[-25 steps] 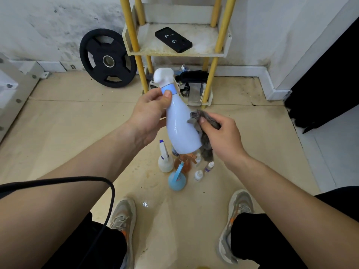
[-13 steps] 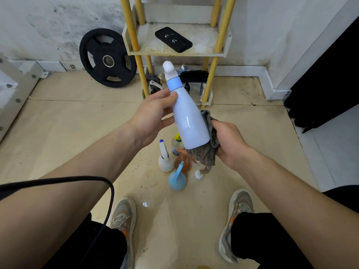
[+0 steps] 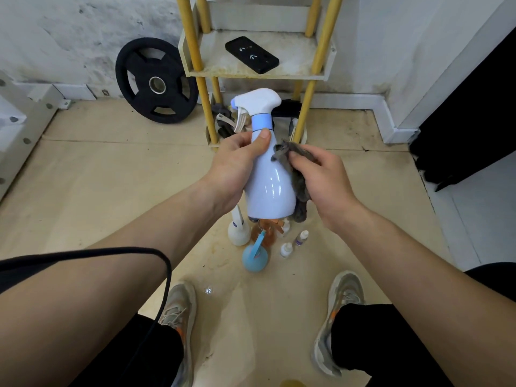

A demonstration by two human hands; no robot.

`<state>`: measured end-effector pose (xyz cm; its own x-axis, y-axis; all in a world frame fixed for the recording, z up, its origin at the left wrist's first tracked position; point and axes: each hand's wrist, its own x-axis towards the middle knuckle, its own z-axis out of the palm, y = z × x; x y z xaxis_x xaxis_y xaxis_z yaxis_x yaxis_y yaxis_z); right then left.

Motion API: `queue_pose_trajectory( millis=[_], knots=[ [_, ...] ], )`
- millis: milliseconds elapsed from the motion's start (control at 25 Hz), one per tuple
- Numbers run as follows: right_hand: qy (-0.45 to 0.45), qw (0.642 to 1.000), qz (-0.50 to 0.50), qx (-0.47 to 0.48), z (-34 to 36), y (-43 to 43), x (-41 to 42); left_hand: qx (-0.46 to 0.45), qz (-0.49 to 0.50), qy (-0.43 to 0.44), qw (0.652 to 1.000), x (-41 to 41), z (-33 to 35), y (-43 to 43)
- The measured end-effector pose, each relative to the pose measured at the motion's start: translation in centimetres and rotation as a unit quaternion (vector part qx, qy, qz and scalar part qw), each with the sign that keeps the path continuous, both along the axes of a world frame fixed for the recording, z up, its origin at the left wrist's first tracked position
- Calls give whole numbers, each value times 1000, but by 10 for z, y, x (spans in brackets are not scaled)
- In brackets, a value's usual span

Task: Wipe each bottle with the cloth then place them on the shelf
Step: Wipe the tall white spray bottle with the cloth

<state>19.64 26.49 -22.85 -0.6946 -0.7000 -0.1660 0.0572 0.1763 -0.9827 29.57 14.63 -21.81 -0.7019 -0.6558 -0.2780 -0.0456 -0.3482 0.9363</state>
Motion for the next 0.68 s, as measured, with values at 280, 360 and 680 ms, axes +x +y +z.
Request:
queue_pose_trajectory(
  millis=[280,360,680],
  knots=[
    [302,953,4,-6,9,6,15,64,42,18,997,-5,4,-2],
    [374,927,25,19,-2,14,24,74,64,6,995,-2,1,-7],
    [197,980,-25,28,-9,7,13,55,22,-12,998,2,-10,12]
  ],
)
